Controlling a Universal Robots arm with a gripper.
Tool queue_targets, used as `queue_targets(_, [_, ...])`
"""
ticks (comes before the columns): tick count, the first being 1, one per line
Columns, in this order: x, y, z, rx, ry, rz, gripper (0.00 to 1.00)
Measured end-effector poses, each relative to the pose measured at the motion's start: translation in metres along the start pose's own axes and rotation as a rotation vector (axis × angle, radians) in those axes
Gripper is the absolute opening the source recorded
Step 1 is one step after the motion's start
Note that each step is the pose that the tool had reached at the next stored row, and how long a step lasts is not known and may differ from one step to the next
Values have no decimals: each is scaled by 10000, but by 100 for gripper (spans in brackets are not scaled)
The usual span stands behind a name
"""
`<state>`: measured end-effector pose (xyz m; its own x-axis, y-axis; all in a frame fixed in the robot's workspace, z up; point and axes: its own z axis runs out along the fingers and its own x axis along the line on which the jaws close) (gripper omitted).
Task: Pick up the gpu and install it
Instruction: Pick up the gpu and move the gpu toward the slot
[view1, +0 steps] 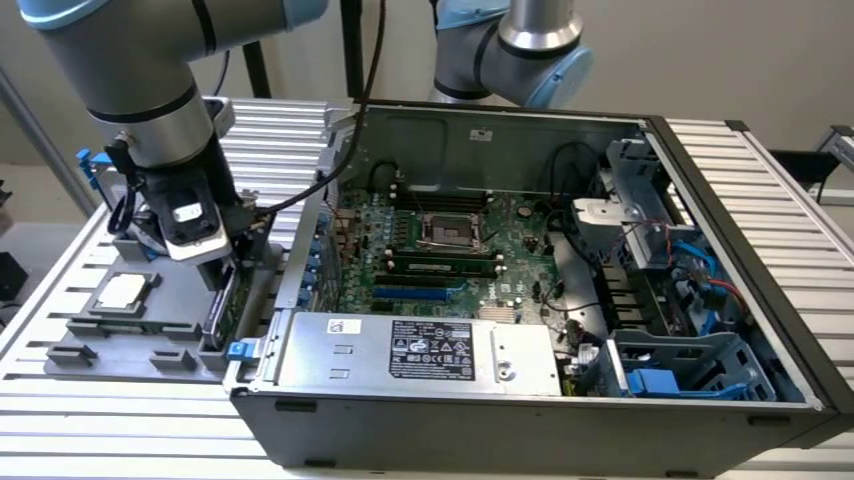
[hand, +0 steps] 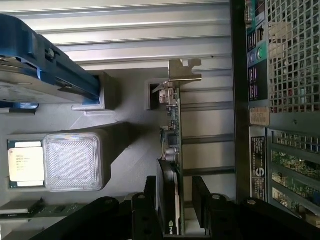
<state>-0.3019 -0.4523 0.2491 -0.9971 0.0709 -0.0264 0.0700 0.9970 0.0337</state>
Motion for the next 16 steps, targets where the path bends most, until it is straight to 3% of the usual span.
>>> queue_targets(2, [0, -1, 21, 16, 25, 1, 42])
queue_targets(6, [1, -1, 40, 57, 205, 5, 42])
queue_targets(16, [-1, 16, 90, 63, 214, 5, 42])
